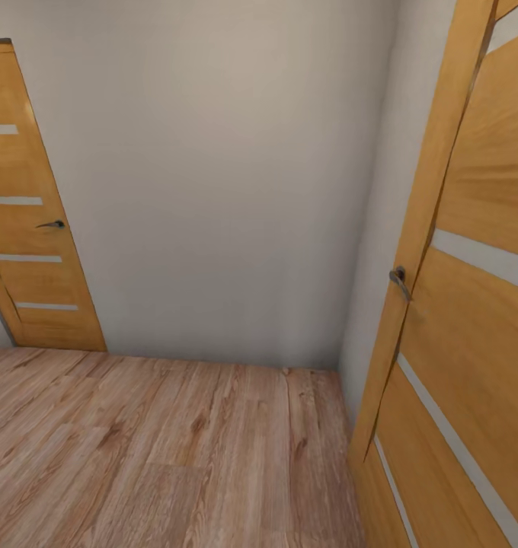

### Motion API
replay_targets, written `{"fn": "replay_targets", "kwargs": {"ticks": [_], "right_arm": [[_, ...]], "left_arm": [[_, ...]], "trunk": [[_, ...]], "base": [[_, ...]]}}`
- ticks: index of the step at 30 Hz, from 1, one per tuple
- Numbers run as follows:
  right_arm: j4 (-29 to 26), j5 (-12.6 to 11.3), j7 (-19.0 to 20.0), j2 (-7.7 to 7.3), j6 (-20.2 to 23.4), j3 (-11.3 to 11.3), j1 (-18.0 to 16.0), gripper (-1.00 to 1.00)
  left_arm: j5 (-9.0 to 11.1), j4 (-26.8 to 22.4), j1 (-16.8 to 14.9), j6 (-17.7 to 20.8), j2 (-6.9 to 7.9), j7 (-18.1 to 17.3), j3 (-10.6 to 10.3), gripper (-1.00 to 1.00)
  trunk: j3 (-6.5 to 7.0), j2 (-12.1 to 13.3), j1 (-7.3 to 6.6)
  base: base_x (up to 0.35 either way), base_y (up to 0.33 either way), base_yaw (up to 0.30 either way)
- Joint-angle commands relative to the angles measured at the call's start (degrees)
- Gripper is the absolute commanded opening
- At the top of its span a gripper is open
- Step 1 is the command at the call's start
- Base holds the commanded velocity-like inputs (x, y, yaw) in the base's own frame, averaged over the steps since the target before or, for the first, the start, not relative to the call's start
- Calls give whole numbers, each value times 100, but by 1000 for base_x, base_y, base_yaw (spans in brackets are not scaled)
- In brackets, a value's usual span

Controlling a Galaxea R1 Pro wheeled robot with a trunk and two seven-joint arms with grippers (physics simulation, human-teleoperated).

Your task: Move the two storage containers from the living room to the garage. In the garage, place one container on the floor and stack the other container on top of it (either order is fine).

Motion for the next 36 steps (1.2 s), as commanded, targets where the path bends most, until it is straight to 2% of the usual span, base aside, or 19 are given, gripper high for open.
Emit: {"fn": "replay_targets", "kwargs": {"ticks": [1, 36], "right_arm": [[18, 39, 9, 0, -35, -9, -8, 100], [18, 46, 2, 0, -35, 9, -8, 100]], "left_arm": [[33, -2, 0, -11, -1, 5, 3, 100], [33, -2, -1, -6, -2, 5, 2, 100]], "trunk": [[-5, -2, 3], [-5, -2, 3]], "base": [[320, 0, 0], [321, 0, 0]]}}
